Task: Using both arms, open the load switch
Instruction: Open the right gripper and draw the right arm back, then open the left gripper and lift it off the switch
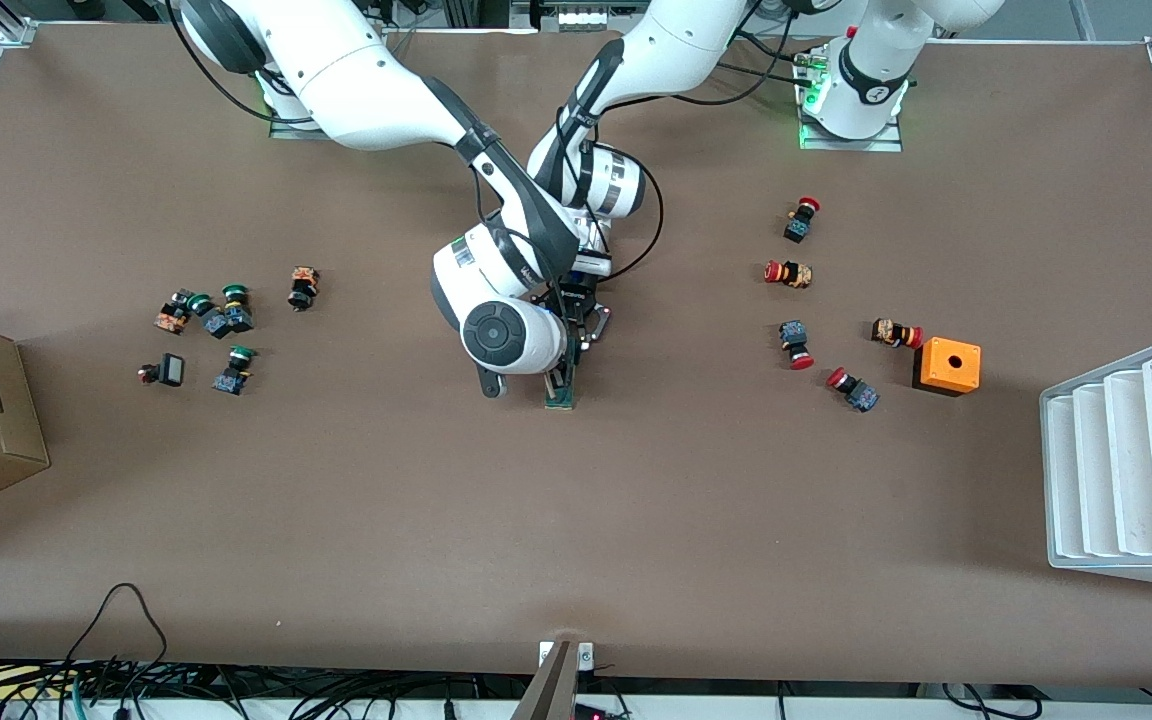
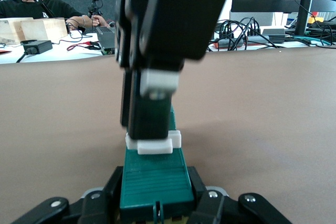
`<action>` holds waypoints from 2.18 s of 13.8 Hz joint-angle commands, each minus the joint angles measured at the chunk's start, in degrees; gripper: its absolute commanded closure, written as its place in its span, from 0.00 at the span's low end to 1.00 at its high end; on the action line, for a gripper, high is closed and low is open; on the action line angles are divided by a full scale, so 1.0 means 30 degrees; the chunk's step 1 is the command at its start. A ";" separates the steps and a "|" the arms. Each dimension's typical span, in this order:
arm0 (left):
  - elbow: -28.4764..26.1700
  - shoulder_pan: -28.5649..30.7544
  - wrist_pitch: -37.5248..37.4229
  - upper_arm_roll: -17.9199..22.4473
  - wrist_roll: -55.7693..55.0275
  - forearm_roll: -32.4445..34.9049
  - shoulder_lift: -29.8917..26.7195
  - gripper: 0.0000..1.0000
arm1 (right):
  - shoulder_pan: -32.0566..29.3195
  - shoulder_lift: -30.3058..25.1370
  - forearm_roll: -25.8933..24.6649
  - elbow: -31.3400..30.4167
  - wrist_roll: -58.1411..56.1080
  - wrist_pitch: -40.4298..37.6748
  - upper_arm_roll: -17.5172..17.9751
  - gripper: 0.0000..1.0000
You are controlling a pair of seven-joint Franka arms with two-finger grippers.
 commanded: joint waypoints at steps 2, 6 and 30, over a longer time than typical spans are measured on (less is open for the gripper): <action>0.1103 -0.0044 0.0532 0.0299 -0.1561 0.0706 0.1311 0.59 | -0.0987 -0.2608 -0.0280 -0.0786 -0.0611 -0.0613 -0.0079 0.00; 0.1104 -0.0015 0.0561 0.0299 -0.1561 0.0736 0.1252 0.39 | -0.2655 -0.4893 -0.1624 -0.1253 -0.5841 -0.1430 -0.0079 0.00; 0.0343 0.0454 0.1645 0.0475 -0.1063 0.0736 -0.0798 0.00 | -1.1976 -1.5740 -0.7400 -0.7085 -3.8993 -0.7061 -0.0079 0.00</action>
